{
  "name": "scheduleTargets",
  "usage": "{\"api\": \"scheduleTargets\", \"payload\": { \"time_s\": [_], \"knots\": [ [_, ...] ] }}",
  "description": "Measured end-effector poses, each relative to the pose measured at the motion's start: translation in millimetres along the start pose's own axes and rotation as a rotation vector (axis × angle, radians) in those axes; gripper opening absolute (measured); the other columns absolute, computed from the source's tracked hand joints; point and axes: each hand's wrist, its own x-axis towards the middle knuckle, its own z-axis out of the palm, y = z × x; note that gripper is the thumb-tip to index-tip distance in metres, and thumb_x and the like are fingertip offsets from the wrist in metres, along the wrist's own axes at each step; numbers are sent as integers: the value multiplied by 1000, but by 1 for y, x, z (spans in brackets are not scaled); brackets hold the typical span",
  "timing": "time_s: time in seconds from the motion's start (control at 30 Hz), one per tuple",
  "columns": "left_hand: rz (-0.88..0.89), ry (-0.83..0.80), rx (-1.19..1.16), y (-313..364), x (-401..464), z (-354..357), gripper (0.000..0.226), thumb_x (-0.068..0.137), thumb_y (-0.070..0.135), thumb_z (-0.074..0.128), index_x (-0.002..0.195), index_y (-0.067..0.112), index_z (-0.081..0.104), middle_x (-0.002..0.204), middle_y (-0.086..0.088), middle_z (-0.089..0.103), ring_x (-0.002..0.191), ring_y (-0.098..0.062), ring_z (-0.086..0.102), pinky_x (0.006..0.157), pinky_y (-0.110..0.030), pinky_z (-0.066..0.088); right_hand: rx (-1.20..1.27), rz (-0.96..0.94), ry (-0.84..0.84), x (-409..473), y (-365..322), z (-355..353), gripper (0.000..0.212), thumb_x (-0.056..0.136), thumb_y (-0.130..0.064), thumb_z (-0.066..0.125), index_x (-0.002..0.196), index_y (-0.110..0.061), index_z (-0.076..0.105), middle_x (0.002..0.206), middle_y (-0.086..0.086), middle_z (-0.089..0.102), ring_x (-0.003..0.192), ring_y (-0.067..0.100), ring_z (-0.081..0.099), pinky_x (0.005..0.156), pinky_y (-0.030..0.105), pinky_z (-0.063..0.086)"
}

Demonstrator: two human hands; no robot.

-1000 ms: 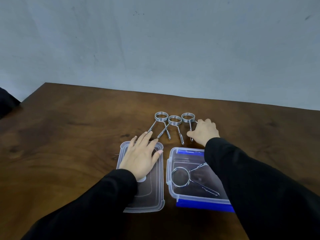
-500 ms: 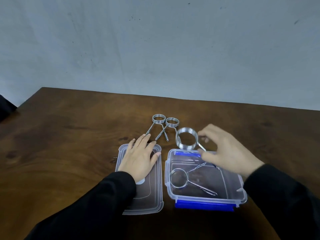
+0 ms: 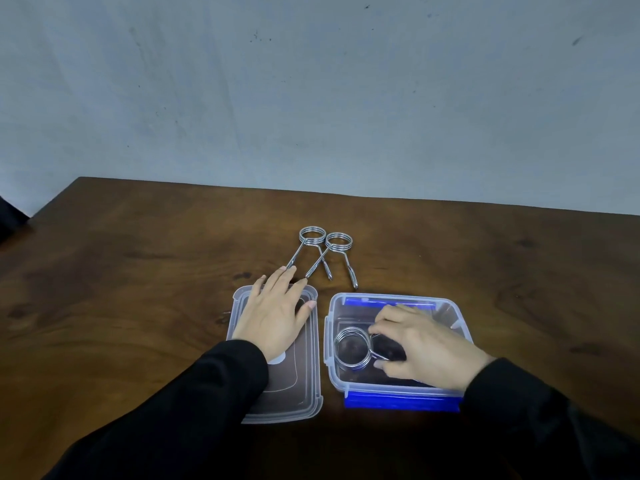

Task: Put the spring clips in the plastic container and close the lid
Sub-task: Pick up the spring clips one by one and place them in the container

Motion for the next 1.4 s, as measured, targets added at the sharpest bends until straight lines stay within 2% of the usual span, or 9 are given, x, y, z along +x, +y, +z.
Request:
{"api": "scheduleTargets", "payload": {
  "time_s": [0.23, 0.5, 0.57, 0.77, 0.87, 0.97, 1.03, 1.13, 1.4],
  "knots": [
    [3, 7, -9, 1, 0, -1, 56, 100, 54, 30, 143, 24, 49, 156, -3, 41, 147, -20, 27, 119, -45, 19, 104, 61, -19, -7, -2, -9, 70, 84, -69, 57, 143, -33, 50, 136, -22, 46, 125, -1, 43, 103, 21, 41],
    [-5, 18, -18, 1, -1, -1, 55, 100, 55, 31, 143, 25, 47, 155, -1, 41, 146, -19, 28, 120, -43, 19, 224, 130, 480, 16, 9, -44, 30, 95, -42, 55, 99, -19, 74, 96, -10, 66, 90, 7, 63, 80, 29, 52],
    [-3, 18, -23, 1, -1, -2, 54, 99, 55, 31, 141, 25, 49, 154, -1, 42, 145, -19, 30, 119, -43, 19, 227, 234, 464, 36, 19, -46, 28, 94, -42, 62, 107, -19, 72, 102, -9, 65, 92, 7, 61, 82, 27, 50],
    [-8, 40, -37, 2, -2, -3, 47, 100, 51, 38, 133, 24, 56, 144, -1, 51, 135, -20, 41, 114, -42, 27, 214, 473, 141, 101, 17, -41, 72, 89, -62, 59, 141, -12, 52, 135, 8, 60, 118, 24, 60, 96, 35, 49],
    [26, 41, -38, 1, -2, -3, 47, 101, 51, 36, 134, 23, 55, 139, 2, 55, 131, -18, 44, 113, -41, 29, 213, 516, 54, 133, 2, -36, 65, 90, -65, 53, 114, -6, 67, 105, 11, 74, 99, 28, 69, 83, 40, 55],
    [77, 37, -26, 0, -3, -4, 49, 101, 51, 34, 137, 25, 54, 138, 5, 57, 131, -16, 45, 113, -40, 27, 239, 589, 70, 158, -7, -28, 68, 90, -70, 46, 79, -7, 68, 65, 6, 63, 63, 23, 63, 62, 35, 51],
    [83, 34, -22, 0, -2, -4, 50, 101, 52, 33, 139, 26, 53, 140, 6, 57, 132, -15, 44, 113, -40, 26, 226, 673, 97, 172, -6, -22, 75, 86, -77, 41, 89, -7, 68, 73, 6, 64, 71, 24, 64, 64, 34, 51],
    [79, 30, -33, 1, -2, -4, 51, 101, 52, 32, 140, 26, 51, 141, 6, 55, 133, -15, 43, 114, -39, 25, 210, 784, 127, 181, -6, -15, 88, 80, -83, 39, 123, -9, 62, 113, 9, 67, 99, 28, 68, 77, 37, 56],
    [62, 85, -68, 0, -3, -3, 43, 101, 45, 40, 130, 19, 58, 131, 0, 61, 124, -19, 50, 110, -39, 33, 359, 808, 217, 193, 2, -12, 44, 88, -47, 64, 115, -11, 65, 99, 6, 71, 81, 23, 67, 63, 29, 49]
  ]
}}
